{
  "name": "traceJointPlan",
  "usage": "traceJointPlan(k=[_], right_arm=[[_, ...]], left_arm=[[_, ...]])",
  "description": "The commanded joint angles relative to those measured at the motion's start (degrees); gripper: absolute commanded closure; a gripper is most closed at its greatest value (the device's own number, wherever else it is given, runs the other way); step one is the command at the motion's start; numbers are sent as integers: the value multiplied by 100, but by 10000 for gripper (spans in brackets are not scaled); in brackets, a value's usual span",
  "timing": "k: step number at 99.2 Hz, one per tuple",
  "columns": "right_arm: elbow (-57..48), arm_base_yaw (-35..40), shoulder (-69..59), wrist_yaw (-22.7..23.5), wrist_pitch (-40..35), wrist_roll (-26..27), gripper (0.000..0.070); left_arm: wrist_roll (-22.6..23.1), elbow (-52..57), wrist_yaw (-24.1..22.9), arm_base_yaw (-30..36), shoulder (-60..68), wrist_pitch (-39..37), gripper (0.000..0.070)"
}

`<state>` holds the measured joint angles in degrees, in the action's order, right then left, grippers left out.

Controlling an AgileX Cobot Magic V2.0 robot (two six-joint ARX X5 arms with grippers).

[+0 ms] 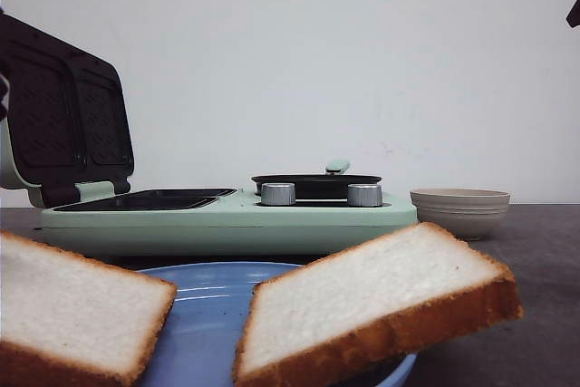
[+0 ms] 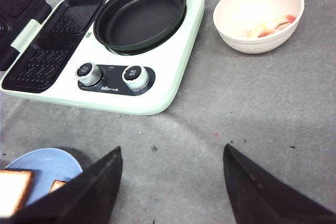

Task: Make breakfast with bread and shrimp
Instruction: 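Move the left gripper to the bread slice nearest it and grasp it, then lift the bread slice with the left gripper over the sandwich plate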

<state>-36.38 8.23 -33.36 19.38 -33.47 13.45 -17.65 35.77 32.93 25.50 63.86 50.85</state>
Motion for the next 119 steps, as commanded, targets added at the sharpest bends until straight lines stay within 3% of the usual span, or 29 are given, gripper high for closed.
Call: traceJointPlan(k=[1, 27, 41, 56, 66, 109, 119], right_arm=[[-92, 15, -26, 9, 85, -63, 323], [-92, 15, -26, 11, 87, -63, 323], [-92, 15, -26, 11, 85, -63, 323], [-92, 15, -26, 11, 85, -63, 323], [-92, 15, -26, 11, 85, -63, 323], [-92, 15, -26, 11, 85, -63, 323], [-92, 15, -26, 11, 85, -63, 323]], left_arm=[[26, 92, 79, 59, 85, -7, 310], [24, 92, 92, 142, 103, 9, 327], [22, 92, 92, 144, 103, 26, 480], [7, 92, 90, 142, 103, 81, 580], [9, 92, 90, 142, 103, 101, 699], [101, 188, 76, 175, -76, 76, 696], [138, 407, -321, 271, -289, 92, 696]])
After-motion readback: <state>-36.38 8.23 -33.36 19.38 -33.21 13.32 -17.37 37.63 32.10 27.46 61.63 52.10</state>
